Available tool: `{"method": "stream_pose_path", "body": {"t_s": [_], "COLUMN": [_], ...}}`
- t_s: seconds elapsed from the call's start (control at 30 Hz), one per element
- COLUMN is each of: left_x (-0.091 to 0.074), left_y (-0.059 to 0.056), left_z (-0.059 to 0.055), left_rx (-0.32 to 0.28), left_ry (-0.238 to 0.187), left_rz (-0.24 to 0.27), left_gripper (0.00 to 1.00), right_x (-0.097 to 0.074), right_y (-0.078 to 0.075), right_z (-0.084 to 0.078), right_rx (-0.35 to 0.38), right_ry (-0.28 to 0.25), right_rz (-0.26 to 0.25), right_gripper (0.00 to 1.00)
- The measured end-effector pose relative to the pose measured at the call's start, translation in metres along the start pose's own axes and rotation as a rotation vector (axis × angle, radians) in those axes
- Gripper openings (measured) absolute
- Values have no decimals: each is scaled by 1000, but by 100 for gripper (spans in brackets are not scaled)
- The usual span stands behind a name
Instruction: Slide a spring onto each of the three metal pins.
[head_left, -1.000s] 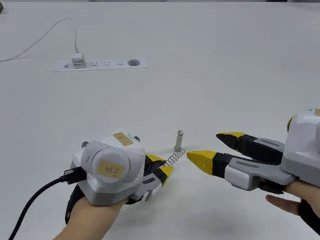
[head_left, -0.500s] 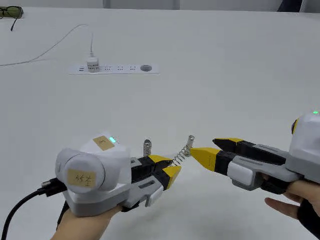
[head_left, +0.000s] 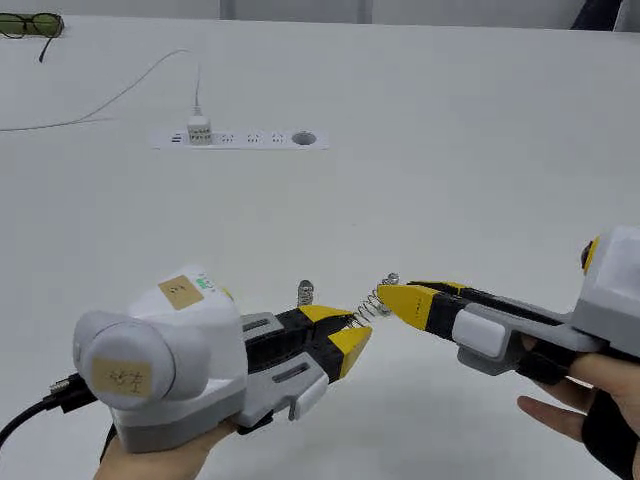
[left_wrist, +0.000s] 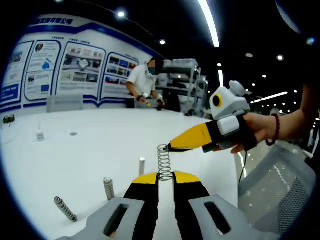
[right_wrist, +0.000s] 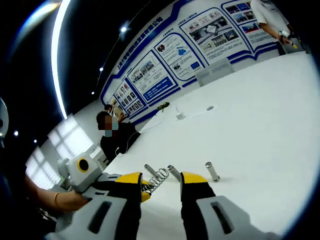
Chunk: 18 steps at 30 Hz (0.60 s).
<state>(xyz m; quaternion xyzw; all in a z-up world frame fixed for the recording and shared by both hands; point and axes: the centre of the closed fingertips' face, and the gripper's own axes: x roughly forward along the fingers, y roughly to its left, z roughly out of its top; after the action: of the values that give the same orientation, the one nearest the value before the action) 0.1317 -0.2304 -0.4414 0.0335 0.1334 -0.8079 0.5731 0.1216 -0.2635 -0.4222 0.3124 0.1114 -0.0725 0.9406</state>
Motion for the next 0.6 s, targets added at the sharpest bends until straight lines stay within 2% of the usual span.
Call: {"method": "stream_pose_path", "body": {"t_s": [0.13, 0.27, 0.37, 0.6], "left_x": [-2, -4, -7, -11], "left_y": [-1, -2, -2, -6], "left_z": [3, 7, 10, 19], "left_rx": [3, 0, -5, -6], "left_ry": [-16, -36, -53, -82], "left_rz": [-6, -4, -4, -12], "left_gripper": [10, 10, 10, 10], "right_x": [1, 3, 4, 7], "right_y": [2, 10, 12, 19], "right_z": [-1, -1, 1, 3], "right_rx": [36, 143, 200, 253], "right_ry": [-1, -17, -36, -47], "right_rz": [14, 60, 76, 104], "right_gripper": [28, 27, 25, 19]}}
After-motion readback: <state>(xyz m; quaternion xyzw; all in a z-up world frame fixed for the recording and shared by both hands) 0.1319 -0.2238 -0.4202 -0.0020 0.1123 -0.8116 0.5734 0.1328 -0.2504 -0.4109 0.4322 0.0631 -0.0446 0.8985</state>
